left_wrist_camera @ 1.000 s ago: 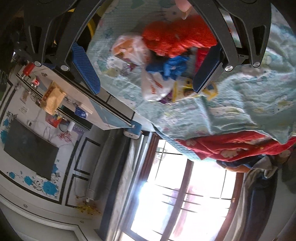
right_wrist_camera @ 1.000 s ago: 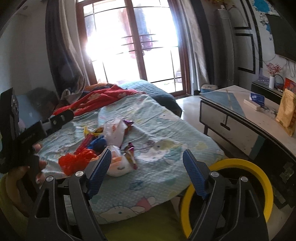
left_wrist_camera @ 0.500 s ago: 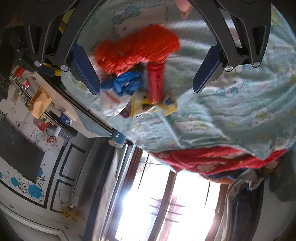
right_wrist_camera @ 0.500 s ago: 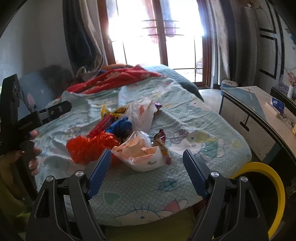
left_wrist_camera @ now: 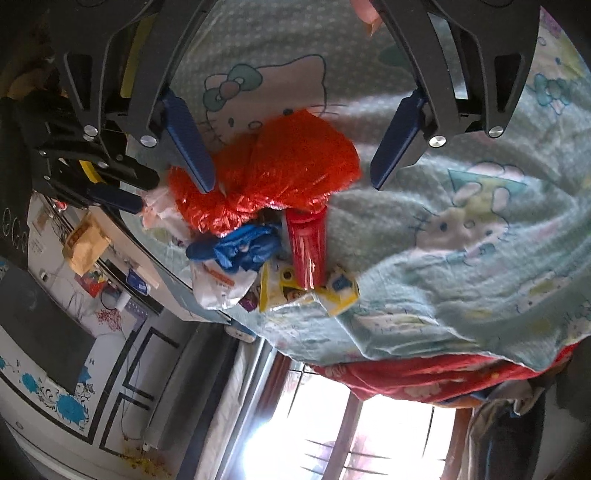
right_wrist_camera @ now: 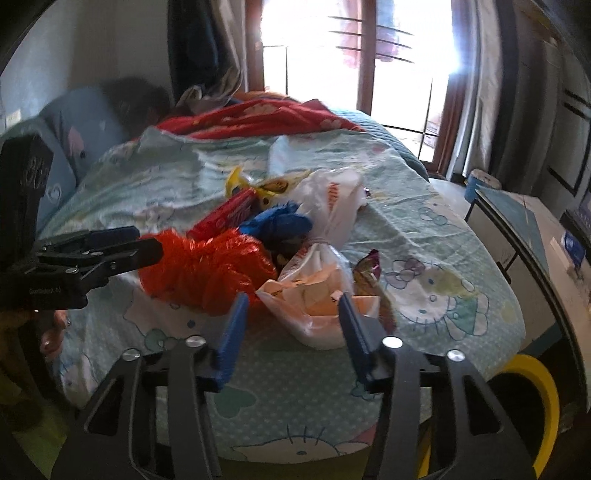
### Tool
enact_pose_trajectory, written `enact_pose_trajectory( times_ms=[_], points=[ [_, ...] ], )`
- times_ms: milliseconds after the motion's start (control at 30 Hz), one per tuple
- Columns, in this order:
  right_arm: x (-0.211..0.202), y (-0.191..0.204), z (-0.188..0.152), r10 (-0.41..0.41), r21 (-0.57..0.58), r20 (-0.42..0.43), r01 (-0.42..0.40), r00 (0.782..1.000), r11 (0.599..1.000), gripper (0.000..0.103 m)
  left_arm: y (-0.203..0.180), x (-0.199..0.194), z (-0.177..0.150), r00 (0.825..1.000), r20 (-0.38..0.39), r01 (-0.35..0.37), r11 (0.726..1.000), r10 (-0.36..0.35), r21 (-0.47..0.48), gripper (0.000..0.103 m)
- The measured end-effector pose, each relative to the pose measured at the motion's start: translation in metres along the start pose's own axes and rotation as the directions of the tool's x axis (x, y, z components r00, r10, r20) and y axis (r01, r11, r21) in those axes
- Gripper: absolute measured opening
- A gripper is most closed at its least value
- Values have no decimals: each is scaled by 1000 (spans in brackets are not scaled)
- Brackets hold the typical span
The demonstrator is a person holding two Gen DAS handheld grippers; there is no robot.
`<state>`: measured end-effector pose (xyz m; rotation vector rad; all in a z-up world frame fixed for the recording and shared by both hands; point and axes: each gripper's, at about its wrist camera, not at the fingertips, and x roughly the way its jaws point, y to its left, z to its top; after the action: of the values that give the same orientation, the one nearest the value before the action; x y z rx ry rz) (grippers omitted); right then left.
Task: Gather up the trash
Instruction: 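Close the left tool on the red mesh bag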
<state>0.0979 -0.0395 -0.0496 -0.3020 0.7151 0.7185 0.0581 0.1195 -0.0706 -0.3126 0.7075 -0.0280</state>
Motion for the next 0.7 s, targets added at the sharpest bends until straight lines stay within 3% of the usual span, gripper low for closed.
enact_pose_trajectory(
  times_ms=[133, 267, 333, 400, 500, 700],
  points=[
    [8, 0, -4, 16, 6, -26, -16, 1000, 1000, 19, -1, 4, -2, 1000, -15, 9, 1000, -9, 1, 66],
    [8, -1, -9, 31, 23, -16, -30, 999, 999, 13, 0, 9, -6, 999, -34, 12, 1000, -12, -8, 56],
    [5, -4, -9, 37, 37, 4, -37, 999, 999, 10, 1, 10, -6, 999, -41, 13, 1000, -13, -13, 46],
    [0, -8, -9, 42, 54, 30, -44, 999, 998, 8, 2, 10, -6, 999, -40, 11, 1000, -12, -13, 25],
    [-8, -15, -5, 58, 88, 73, -64, 996, 994, 7, -1, 5, -3, 999, -31, 27, 1000, -27, -7, 10],
    [-27, -19, 1, 71, 110, 146, -88, 987, 990, 6, -11, -11, 4, 997, 21, 72, 997, -73, 21, 5]
  ],
)
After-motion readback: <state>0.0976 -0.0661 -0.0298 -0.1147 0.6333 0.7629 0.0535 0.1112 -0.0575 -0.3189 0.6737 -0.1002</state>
